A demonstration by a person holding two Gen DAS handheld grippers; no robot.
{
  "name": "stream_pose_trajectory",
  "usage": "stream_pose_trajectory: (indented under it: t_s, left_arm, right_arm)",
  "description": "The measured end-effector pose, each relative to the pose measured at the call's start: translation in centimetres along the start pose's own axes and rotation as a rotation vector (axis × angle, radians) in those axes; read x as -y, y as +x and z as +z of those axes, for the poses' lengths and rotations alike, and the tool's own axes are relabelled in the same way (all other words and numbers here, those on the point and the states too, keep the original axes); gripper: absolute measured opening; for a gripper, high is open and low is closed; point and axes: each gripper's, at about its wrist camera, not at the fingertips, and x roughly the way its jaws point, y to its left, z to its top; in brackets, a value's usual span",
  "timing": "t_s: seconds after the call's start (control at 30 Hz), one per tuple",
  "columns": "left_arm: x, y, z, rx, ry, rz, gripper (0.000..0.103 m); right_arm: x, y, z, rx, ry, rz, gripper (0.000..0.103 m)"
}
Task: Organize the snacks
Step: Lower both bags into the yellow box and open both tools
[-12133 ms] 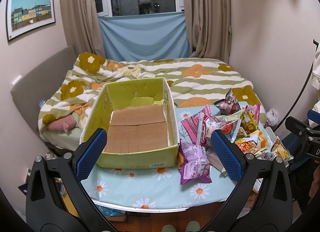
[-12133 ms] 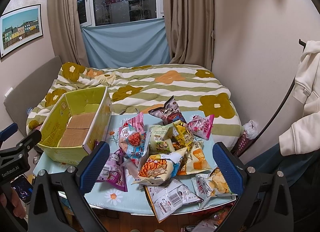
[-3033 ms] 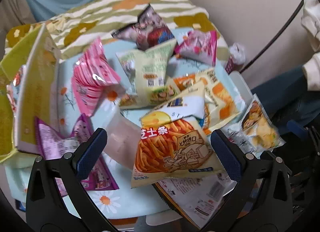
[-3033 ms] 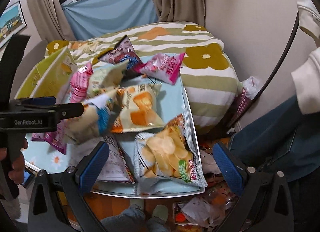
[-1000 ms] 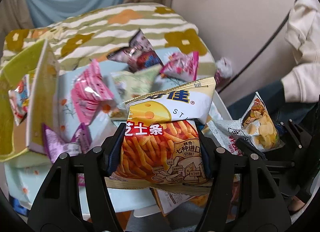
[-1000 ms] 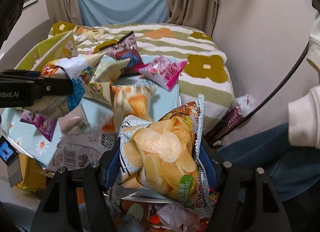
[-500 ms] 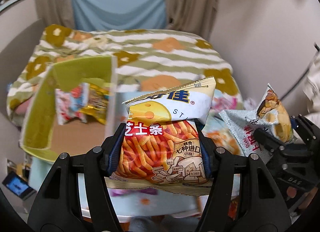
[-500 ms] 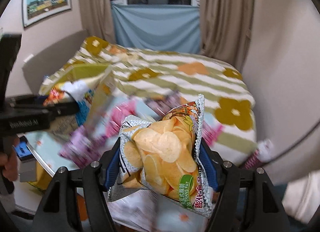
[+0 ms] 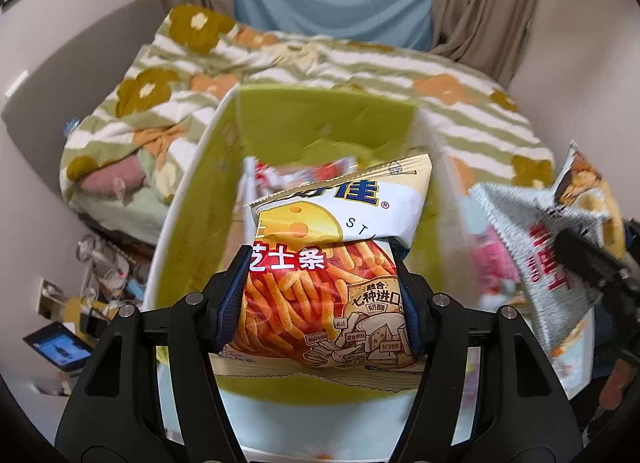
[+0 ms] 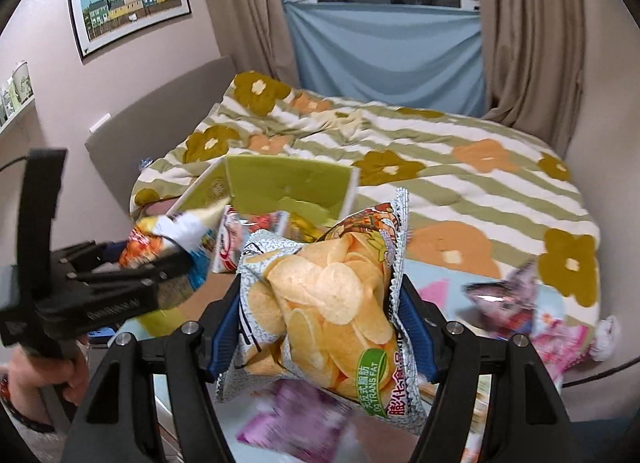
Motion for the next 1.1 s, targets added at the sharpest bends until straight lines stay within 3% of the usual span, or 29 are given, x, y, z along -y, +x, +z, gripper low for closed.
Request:
stream_pose_trajectory:
  t_s: [0.17,0.2,0.23,0.27,0.47,0.7,1.1]
  left_arm:
    - [-1.6,2.7,-0.4,-0.042,0.035,0.024,0.066]
    - [-1.5,2.9,-0.6,-0.047,0.046,0.039,0.078]
    - [-1.5,3.2,-0.6,-0.052,0.055,0.051,0.1]
    - [-1.5,3.4,-0.7,-0.052,0.065,0.062,0.103]
    - [-1.7,2.6,-1.5,-0.039,0.086,0.056,0.103]
    - [-3.2,0.9,-2.7,-0.038,0.004,0.077,0.103]
    - [-3.5,1.4,-3.5,-0.055,-0.028,0.126,0.103]
  right_arm:
    - [-2.4,3.7,0.9,-0.042,0.006,-0.002,0.066]
    - [-2.8,4.5,1.0,-0.053,0.011,-0.005,0.066]
    - [-3.1,5.0,0.9,-0.061,0.016,-0.006,0.066]
    - [-3.2,5.4,0.8,-0.068,0.021,-0.007,0.066]
    - [-3.6,6.7,0.6,-0.111,0.053,-0.013,0.066]
    - [-3.5,7.6,1.4,-0.128,0.045,0.038,0.067]
    - [-4.7,10.6,2.1,-0.174,-0.015,0.088,0.07]
